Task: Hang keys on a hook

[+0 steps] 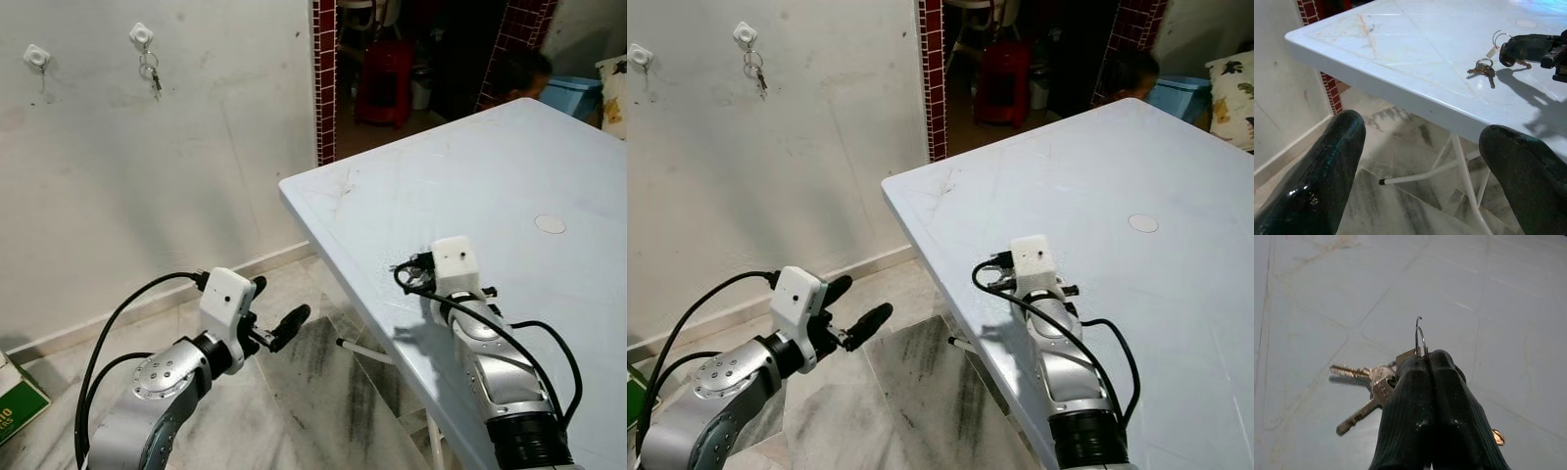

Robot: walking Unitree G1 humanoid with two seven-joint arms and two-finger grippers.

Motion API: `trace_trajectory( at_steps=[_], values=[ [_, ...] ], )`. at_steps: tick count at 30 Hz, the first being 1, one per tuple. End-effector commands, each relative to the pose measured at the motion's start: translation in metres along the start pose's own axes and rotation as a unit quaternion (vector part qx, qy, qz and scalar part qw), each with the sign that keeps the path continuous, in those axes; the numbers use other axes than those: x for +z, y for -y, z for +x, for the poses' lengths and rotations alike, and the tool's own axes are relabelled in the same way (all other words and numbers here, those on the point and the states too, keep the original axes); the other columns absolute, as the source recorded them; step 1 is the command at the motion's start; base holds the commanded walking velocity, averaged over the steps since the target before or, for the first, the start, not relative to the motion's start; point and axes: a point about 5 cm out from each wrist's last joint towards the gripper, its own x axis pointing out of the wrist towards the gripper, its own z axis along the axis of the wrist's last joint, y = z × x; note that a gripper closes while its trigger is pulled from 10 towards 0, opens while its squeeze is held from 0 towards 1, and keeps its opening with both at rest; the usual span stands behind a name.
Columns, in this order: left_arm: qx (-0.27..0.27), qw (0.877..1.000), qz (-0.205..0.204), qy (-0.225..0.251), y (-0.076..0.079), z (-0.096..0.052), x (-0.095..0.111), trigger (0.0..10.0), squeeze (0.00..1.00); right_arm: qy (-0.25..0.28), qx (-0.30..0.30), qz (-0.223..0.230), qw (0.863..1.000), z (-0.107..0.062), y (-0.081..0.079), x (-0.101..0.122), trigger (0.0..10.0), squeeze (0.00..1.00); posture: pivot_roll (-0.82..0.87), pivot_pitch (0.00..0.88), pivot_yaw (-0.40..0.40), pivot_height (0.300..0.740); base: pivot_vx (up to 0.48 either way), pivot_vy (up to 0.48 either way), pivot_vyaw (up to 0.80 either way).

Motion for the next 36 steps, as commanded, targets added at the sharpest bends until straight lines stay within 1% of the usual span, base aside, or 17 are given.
trace_trajectory(
  at_steps=[1,2,3,6,7,8,9,10,11,12,15,17,20,23,25,32,36],
  values=[
    [0.016,1.0,0.005,0.002,-0.005,0.0,0.001,10.0,0.0,0.038,-0.015,0.012,0.999,-0.002,0.004,0.013,0.0,0.0,0.04,0.0,0.083,0.74,0.0,0.0,0.0],
    [0.016,1.0,0.005,0.002,-0.005,0.0,0.001,10.0,0.0,0.038,-0.015,0.012,0.999,-0.002,0.004,0.013,0.0,0.0,0.04,0.0,0.083,0.74,0.0,0.0,0.0],
    [0.031,0.999,0.008,0.012,-0.008,0.001,0.003,10.0,0.0,0.056,-0.019,0.022,0.998,-0.003,0.006,0.019,0.0,0.0,0.04,0.0,0.083,0.74,0.0,0.0,0.0],
    [0.056,0.998,0.011,0.023,-0.012,0.002,0.007,10.0,0.0,0.076,-0.018,0.04,0.996,-0.004,0.007,0.025,0.0,0.0,0.04,0.0,0.083,0.74,0.0,0.0,0.0],
    [0.064,0.998,0.012,0.026,-0.014,0.002,0.008,10.0,0.0,0.081,-0.015,0.049,0.995,-0.005,0.007,0.027,1.3,0.0,0.04,0.0,0.084,0.74,0.0,0.0,0.0],
    [0.064,0.998,0.012,0.026,-0.014,0.002,0.008,10.0,0.0,0.081,-0.015,0.049,0.995,-0.005,0.007,0.027,1.3,0.0,0.04,0.0,0.084,0.74,0.0,0.0,0.0],
    [0.07,0.997,0.013,0.028,-0.016,0.001,0.009,10.0,0.0,0.087,-0.011,0.06,0.994,-0.005,0.006,0.03,2.7,0.0,0.04,0.0,0.083,0.74,0.0,0.0,0.0],
    [0.07,0.997,0.016,0.028,-0.017,0.001,0.008,10.0,0.0,0.1,0.004,0.081,0.992,-0.007,0.003,0.038,6.4,0.0,0.04,0.0,0.084,0.74,0.0,0.0,0.0],
    [0.068,0.997,0.017,0.026,-0.017,0.001,0.007,10.0,0.0,0.106,0.009,0.087,0.991,-0.008,0.002,0.041,6.4,0.0,0.04,0.0,0.084,0.74,0.0,0.0,0.0],
    [0.068,0.997,0.017,0.026,-0.017,0.001,0.007,10.0,0.0,0.111,0.012,0.089,0.99,-0.008,0.001,0.045,10.0,0.0,0.03,0.0,0.084,0.74,0.0,0.0,0.0],
    [0.075,0.997,0.018,0.027,-0.018,0.0,0.006,10.0,0.0,0.124,0.015,0.095,0.988,-0.011,-0.001,0.053,10.0,0.0,0.03,0.0,0.083,0.74,0.0,0.0,0.0],
    [0.082,0.996,0.02,0.03,-0.019,0.0,0.007,10.0,0.0,0.128,0.017,0.1,0.987,-0.012,-0.001,0.054,10.0,0.0,0.03,0.0,0.084,0.74,0.0,0.0,0.0],
    [0.107,0.993,0.04,0.033,-0.022,0.003,0.009,10.0,0.0,0.136,0.017,0.11,0.984,-0.016,-0.002,0.052,10.0,0.0,0.03,0.0,0.084,0.74,0.0,0.0,0.0],
    [0.115,0.992,0.037,0.042,-0.024,0.004,0.011,10.0,0.0,0.131,0.019,0.103,0.986,-0.018,-0.003,0.047,10.0,0.0,0.02,0.0,0.084,0.74,0.0,0.0,0.0],
    [0.137,0.988,0.047,0.05,-0.029,0.005,0.015,10.0,0.0,0.13,0.023,0.089,0.987,-0.02,-0.005,0.046,10.0,0.0,0.02,0.0,0.084,0.74,0.0,0.0,0.0],
    [0.151,0.986,0.047,0.053,-0.032,0.006,0.015,10.0,0.0,0.13,0.03,0.085,0.987,-0.019,-0.01,0.046,10.0,0.0,0.03,0.0,0.078,0.74,0.0,0.0,0.78],
    [0.175,0.982,0.054,0.049,-0.035,0.004,0.012,10.0,0.0,0.131,0.03,0.085,0.987,-0.019,-0.01,0.046,10.0,0.0,0.03,0.0,0.077,0.74,0.0,0.0,0.8]
  ],
)
